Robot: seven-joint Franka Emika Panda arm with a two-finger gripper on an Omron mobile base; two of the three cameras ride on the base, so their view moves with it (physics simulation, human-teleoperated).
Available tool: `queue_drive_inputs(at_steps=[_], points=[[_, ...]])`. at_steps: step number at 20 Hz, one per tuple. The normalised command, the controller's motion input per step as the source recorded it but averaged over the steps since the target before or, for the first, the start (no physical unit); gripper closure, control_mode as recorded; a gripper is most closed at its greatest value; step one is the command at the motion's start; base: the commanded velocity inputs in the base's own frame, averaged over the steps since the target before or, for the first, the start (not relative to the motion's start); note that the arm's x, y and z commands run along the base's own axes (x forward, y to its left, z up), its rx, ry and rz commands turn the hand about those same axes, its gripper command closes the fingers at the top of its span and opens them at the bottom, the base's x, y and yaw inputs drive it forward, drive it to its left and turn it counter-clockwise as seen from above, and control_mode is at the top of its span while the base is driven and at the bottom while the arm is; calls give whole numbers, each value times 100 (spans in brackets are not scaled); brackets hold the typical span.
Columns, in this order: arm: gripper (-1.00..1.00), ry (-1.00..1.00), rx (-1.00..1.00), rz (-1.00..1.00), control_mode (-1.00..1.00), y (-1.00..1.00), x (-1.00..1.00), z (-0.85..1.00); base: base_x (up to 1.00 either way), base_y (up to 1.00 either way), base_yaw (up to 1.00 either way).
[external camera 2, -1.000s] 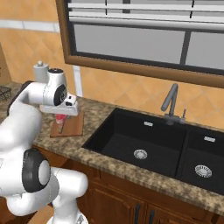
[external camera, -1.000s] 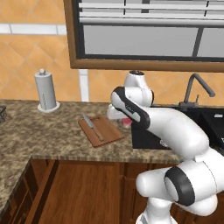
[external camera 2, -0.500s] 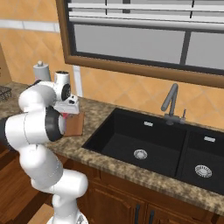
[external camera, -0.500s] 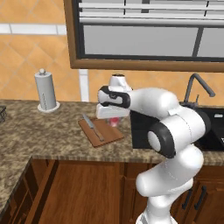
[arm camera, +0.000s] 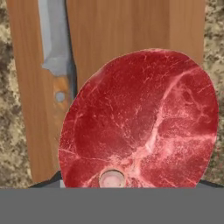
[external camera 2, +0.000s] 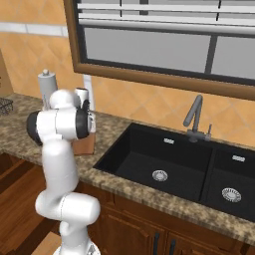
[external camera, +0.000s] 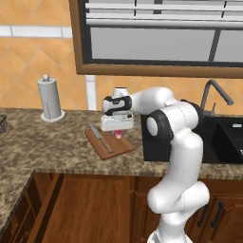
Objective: Pick up the knife from the drawer and place it on the cutting board. Then place the meat from the plate to the cutting board.
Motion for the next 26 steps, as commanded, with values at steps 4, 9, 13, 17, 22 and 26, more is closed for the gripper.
queue_drive_inputs(at_steps=[4, 9, 13, 17, 22, 26], points=[[100, 2, 0, 4, -100, 32, 31, -26, 0, 0, 0], [-100, -1, -1, 1, -100, 22, 4, -19, 0, 0, 0], [-100, -8, -7, 0, -100, 0, -15, -5, 0, 0, 0], [-100, -11, -10, 0, -100, -1, -22, 0, 0, 0, 0], [-100, -12, -2, 0, -100, -13, -42, 21, 0, 0, 0], [-100, -14, 0, 4, -100, -32, -88, 67, 0, 0, 0]])
